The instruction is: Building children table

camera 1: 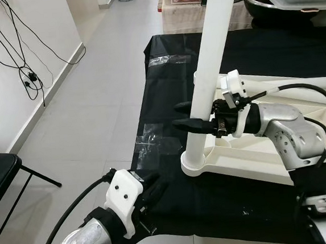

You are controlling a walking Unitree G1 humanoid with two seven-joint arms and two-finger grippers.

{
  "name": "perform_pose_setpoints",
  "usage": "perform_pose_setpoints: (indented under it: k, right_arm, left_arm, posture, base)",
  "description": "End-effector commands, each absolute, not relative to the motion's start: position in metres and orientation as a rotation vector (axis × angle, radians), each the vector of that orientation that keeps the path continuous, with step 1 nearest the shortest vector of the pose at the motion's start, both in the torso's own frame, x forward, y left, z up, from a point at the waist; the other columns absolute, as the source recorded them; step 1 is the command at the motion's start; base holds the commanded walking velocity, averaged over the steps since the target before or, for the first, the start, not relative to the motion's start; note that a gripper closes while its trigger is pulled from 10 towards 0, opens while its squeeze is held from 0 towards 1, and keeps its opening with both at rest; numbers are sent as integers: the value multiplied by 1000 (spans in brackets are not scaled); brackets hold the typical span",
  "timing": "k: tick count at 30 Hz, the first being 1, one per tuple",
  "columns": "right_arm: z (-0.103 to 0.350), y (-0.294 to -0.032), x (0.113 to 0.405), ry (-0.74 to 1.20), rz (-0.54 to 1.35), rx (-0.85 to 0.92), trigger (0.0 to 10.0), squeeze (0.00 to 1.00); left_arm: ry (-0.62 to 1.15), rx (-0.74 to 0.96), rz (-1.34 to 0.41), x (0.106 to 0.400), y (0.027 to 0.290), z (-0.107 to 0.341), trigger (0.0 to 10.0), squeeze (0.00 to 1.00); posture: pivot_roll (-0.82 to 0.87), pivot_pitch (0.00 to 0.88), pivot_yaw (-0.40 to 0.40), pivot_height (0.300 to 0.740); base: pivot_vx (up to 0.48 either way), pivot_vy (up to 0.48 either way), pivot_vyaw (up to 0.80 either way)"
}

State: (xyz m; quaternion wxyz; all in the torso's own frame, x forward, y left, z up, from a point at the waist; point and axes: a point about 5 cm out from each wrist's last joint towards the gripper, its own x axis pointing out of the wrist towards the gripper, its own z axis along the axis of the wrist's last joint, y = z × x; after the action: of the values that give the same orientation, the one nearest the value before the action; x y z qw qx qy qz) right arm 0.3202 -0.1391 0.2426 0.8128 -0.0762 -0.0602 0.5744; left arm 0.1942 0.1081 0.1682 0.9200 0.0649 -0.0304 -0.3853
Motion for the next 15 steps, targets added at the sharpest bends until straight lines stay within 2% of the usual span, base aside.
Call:
perform_pose_setpoints:
  k: [1, 2, 3, 4, 5, 6, 10, 15]
  right_arm:
    - [207, -139, 328, 37, 1029, -195, 0, 0]
    - [207, -139, 328, 37, 1029, -195, 0, 0]
    - [197, -137, 333, 66, 799, -220, 0, 0]
    - [197, -137, 333, 66, 799, -220, 0, 0]
    - [184, -135, 328, 99, 557, -229, 0, 0]
    - [177, -128, 314, 93, 432, -257, 0, 0]
    - [175, -110, 291, 72, 396, -247, 0, 0]
    - [178, -101, 290, 63, 407, -217, 0, 0]
  left_arm:
    - [-40, 147, -804, 191, 109, 165, 10000, 0]
    - [-40, 147, -804, 191, 109, 165, 10000, 0]
    - [-39, 144, -803, 191, 109, 165, 10000, 0]
    - [-39, 144, -803, 191, 109, 165, 10000, 0]
    - [-38, 142, -802, 191, 109, 165, 10000, 0]
    - [-39, 139, -800, 191, 108, 165, 10000, 0]
    - [-41, 130, -794, 191, 108, 165, 10000, 0]
    - [-44, 123, -793, 192, 107, 165, 10000, 0]
  posture:
    - [48, 155, -10, 740]
    - [48, 155, -10, 740]
    - [47, 155, -13, 740]
    - [47, 155, -13, 740]
    - [46, 158, -19, 740]
    - [53, 158, -18, 740]
    - [41, 149, -14, 740]
    - [39, 141, -17, 740]
  base:
    - [0, 0, 0]
    - [0, 0, 0]
    - [0, 0, 0]
    - [0, 0, 0]
    - [0, 0, 0]
    - [0, 0, 0]
    - [0, 0, 0]
    - [0, 0, 0]
